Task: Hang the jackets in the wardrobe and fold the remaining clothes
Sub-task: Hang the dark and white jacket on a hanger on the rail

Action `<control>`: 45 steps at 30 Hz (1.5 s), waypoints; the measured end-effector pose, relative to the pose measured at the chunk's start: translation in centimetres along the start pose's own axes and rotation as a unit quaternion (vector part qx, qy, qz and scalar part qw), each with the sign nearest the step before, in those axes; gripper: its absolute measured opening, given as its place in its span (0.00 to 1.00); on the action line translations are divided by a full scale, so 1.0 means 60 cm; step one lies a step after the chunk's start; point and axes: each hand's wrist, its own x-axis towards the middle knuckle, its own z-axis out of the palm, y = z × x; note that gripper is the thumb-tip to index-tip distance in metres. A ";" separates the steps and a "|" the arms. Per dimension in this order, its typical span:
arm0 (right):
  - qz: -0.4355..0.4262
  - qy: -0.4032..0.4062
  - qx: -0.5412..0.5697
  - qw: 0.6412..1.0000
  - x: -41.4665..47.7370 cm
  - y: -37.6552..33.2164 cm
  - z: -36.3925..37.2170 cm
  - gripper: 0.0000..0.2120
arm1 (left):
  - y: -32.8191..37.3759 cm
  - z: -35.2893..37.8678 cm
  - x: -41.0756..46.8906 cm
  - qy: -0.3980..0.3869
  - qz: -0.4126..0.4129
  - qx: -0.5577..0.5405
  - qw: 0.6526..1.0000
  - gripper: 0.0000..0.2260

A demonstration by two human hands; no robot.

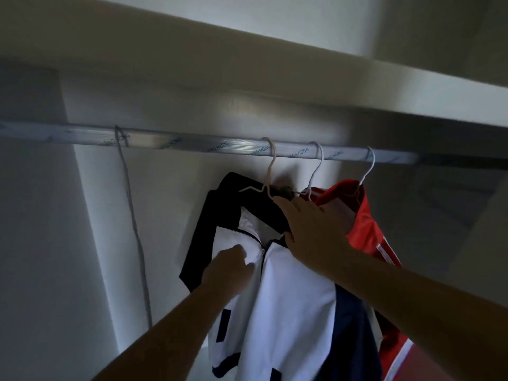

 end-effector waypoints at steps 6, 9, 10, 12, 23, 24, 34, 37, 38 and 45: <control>-0.044 -0.024 -0.006 0.999 -0.041 0.022 0.024 0.24 | 0.033 0.066 0.050 0.091 -0.012 -0.049 0.995 0.10; -0.038 -0.024 0.009 0.999 -0.043 0.033 0.026 0.19 | 0.042 0.071 0.059 0.115 -0.009 -0.031 0.993 0.08; -0.034 -0.020 0.002 0.999 -0.045 0.034 0.024 0.17 | 0.043 0.072 0.060 0.110 -0.010 -0.049 0.993 0.08; -0.022 0.005 -0.041 0.999 -0.051 0.034 0.021 0.15 | 0.040 0.073 0.062 0.090 -0.011 -0.116 0.989 0.09; -0.207 0.066 -0.119 0.969 -0.035 -0.014 0.085 0.14 | -0.026 0.020 0.018 0.009 -0.066 -0.261 0.963 0.08; -0.219 0.082 -0.099 0.967 -0.028 -0.018 0.090 0.14 | -0.029 0.014 0.013 0.002 -0.072 -0.272 0.960 0.09; -0.236 -0.023 0.017 0.971 0.022 -0.058 0.102 0.05 | -0.038 -0.015 0.001 -0.044 -0.100 -0.326 0.939 0.10; -0.253 -0.052 0.022 0.966 0.027 -0.061 0.104 0.09 | -0.047 -0.015 -0.004 -0.046 -0.103 -0.340 0.934 0.09; -0.252 -0.046 0.033 0.966 0.026 -0.062 0.103 0.09 | -0.049 -0.015 -0.006 -0.044 -0.100 -0.343 0.933 0.09; -0.192 -0.020 0.112 0.975 0.017 -0.062 0.093 0.09 | -0.068 0.005 -0.007 0.001 -0.076 -0.270 0.960 0.08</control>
